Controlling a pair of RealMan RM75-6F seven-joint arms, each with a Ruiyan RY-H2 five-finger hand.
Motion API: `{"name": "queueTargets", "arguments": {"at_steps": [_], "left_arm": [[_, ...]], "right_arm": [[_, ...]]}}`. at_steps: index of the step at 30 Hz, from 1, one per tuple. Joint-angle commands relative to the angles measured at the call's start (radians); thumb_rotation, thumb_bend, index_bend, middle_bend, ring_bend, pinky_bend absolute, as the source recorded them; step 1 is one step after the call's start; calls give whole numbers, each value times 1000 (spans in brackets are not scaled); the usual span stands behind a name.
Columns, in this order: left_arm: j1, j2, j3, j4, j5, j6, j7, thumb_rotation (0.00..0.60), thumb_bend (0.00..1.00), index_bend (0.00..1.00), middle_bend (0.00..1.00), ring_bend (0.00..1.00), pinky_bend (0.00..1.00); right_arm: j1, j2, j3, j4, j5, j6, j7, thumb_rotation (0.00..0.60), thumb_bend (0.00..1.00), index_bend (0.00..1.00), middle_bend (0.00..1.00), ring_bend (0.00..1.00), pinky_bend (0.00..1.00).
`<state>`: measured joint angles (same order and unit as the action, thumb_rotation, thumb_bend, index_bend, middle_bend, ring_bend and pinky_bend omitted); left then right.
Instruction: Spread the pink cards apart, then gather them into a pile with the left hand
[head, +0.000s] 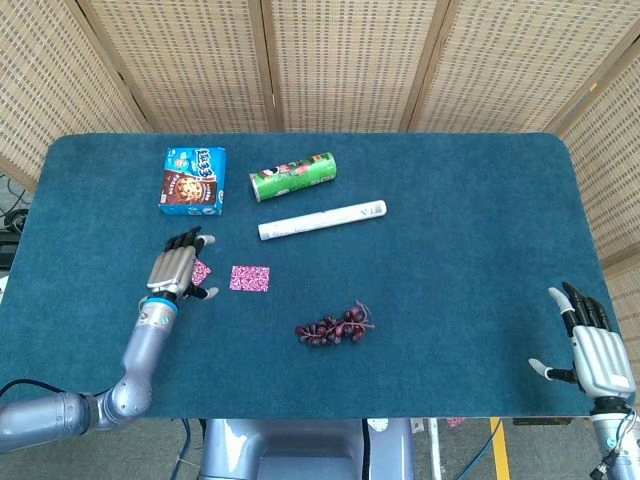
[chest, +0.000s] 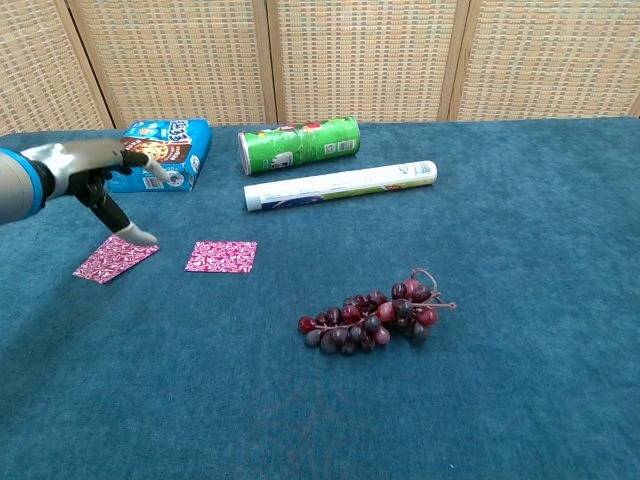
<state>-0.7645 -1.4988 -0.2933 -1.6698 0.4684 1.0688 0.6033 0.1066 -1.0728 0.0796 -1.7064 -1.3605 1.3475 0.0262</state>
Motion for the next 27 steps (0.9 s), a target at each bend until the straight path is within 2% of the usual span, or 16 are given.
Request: {"name": "queueTargets", "arguments": {"at_steps": [1,7,12,27], "left_arm": [[-14,-33,13,27,-15,-7,0,600,214,170,0,0,0],[-47,-92,-8,93,-79,-5,-10,600,221,179,0,0,0],[-81,-133,-4,142,-102,6,24,600,223,184,0,0,0],[-140,-223,4,269,-147,-53,57,600,235,225,0,0,0]], "right_arm": [[0,0,0,0,1,-1,0,600,131,68,0,0,0],[1,1,0,1,2,-3,2,600,131,68,0,0,0],[2,2,0,1,4,-8,4,600,131,68,0,0,0],[2,3,0,1,6,-10,12,600,131,68,0,0,0]]}}
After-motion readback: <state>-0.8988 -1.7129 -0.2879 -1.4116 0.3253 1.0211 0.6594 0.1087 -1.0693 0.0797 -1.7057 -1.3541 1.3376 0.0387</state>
